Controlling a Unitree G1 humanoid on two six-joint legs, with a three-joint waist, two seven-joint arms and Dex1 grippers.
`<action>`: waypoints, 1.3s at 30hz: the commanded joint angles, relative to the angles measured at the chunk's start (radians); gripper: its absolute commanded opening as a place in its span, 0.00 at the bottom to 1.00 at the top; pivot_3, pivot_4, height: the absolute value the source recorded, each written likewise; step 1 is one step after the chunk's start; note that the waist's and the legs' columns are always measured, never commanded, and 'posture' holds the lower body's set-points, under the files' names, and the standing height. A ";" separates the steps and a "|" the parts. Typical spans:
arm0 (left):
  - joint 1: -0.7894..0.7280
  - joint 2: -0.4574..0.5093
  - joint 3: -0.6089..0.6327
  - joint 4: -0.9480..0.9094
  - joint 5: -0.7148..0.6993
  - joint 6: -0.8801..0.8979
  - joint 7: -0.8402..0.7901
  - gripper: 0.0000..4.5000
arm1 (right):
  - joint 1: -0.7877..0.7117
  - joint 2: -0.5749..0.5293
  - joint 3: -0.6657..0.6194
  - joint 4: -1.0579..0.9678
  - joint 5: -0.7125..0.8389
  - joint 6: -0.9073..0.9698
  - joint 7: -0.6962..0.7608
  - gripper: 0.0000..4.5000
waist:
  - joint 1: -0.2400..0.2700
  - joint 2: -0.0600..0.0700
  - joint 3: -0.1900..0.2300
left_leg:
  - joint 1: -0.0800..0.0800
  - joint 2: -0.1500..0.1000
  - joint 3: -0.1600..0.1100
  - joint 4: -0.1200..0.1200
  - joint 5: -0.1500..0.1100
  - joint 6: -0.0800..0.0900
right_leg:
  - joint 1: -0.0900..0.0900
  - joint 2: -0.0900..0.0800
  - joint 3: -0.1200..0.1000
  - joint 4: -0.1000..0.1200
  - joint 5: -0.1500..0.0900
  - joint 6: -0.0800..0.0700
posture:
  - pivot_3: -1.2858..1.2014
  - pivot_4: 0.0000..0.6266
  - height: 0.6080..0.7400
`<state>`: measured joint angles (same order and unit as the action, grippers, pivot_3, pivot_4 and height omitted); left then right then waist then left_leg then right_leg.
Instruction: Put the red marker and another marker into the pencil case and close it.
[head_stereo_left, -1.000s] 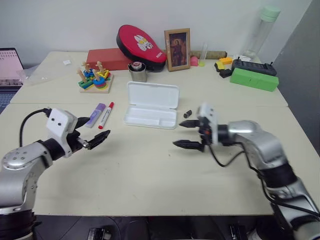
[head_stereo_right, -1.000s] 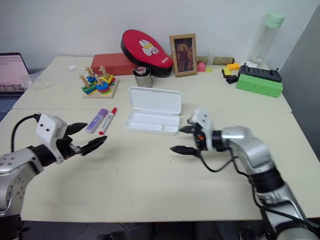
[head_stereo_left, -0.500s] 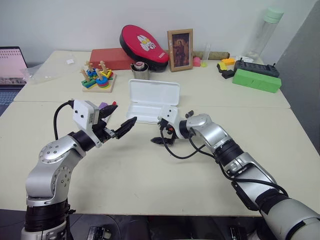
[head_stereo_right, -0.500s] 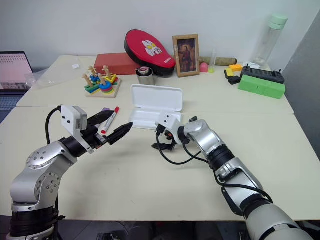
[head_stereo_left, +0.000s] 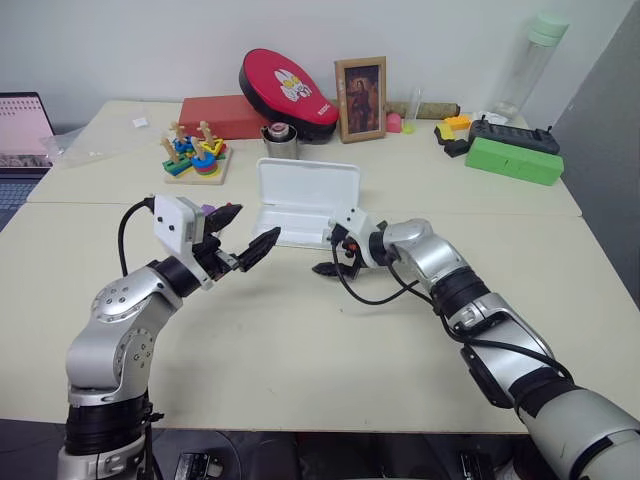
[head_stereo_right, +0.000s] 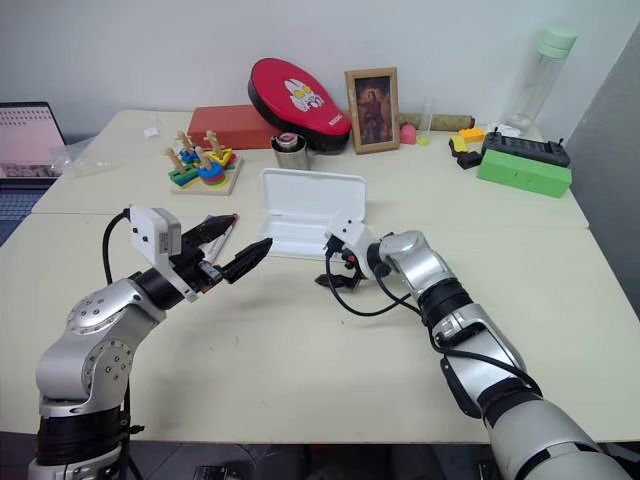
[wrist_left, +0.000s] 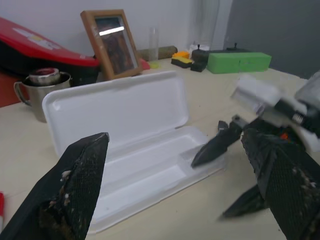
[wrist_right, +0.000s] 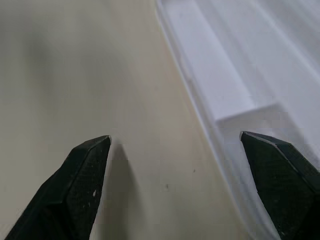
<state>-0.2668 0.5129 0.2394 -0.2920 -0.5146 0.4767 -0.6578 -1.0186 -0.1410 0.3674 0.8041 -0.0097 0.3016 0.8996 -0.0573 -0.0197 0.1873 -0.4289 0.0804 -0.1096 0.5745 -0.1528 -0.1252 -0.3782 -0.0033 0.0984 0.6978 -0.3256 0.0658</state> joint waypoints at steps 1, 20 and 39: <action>-0.033 -0.017 -0.014 -0.002 -0.006 -0.032 0.007 1.00 | -0.045 0.024 -0.008 0.085 -0.042 -0.051 -0.041 0.72 | 0.000 0.000 0.000 | 0.000 0.000 0.000 0.000 0.000 0.000 | 0.000 0.000 0.000 0.000 0.000 0.000 | 0.52 0.24 1.00; 0.021 -0.002 0.034 0.001 -0.015 -0.036 0.031 1.00 | -0.024 0.019 -0.057 -0.013 -0.024 -0.117 0.060 0.01 | -0.001 0.000 0.000 | 0.000 0.000 0.000 0.000 0.000 0.000 | 0.000 0.000 0.000 0.000 0.000 0.000 | 0.52 0.24 1.00; 0.114 0.108 0.104 0.147 0.103 0.022 0.146 1.00 | 0.325 -0.131 0.062 -0.675 0.019 0.051 0.229 0.27 | 0.000 0.000 0.000 | 0.000 0.000 0.000 0.000 0.000 0.000 | 0.000 0.000 0.000 -0.001 -0.001 0.000 | 0.52 0.24 1.00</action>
<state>-0.1306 0.6039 0.3670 -0.1657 -0.4448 0.4968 -0.5283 -0.6787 -0.2715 0.4526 0.1878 -0.0165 0.3424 1.1292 -0.0570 -0.0194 0.1874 -0.4287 0.0806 -0.1097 0.5749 -0.1526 -0.1255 -0.3780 -0.0032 0.0986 0.6972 -0.3262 0.0658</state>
